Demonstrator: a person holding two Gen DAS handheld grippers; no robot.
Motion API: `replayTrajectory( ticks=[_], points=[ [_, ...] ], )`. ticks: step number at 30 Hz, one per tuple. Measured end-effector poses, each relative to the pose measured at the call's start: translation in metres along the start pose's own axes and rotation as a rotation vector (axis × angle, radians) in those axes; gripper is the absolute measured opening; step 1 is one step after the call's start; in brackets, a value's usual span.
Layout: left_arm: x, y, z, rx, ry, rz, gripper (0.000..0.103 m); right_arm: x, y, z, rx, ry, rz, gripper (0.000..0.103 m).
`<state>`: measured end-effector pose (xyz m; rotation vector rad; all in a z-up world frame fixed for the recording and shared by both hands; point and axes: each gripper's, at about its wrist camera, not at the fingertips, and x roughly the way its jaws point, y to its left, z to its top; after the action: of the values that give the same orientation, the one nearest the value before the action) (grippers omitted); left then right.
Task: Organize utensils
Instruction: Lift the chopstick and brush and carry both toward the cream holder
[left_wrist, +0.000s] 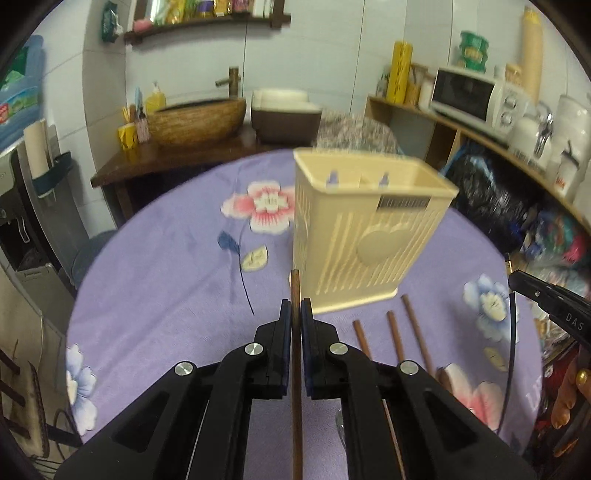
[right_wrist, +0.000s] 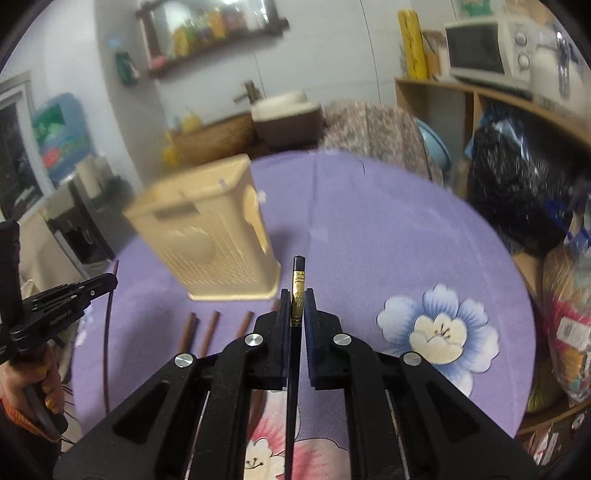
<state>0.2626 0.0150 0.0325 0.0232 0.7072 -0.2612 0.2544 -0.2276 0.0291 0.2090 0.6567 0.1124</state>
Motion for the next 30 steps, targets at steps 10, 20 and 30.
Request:
replayTrajectory(
  ticks=[10,20,30],
  points=[
    [-0.065,0.010,0.020,0.001,-0.157,-0.007,0.007,-0.076,0.006,0.029,-0.058,-0.138,0.047,0.008],
    [-0.084,0.015,0.024,-0.009,-0.196,-0.018,0.007,-0.097,0.008,0.036,-0.069,-0.171,0.062,0.008],
    [-0.100,0.016,0.041,0.001,-0.239,-0.013,0.007,-0.105,0.017,0.057,-0.121,-0.199,0.031,0.007]
  ],
)
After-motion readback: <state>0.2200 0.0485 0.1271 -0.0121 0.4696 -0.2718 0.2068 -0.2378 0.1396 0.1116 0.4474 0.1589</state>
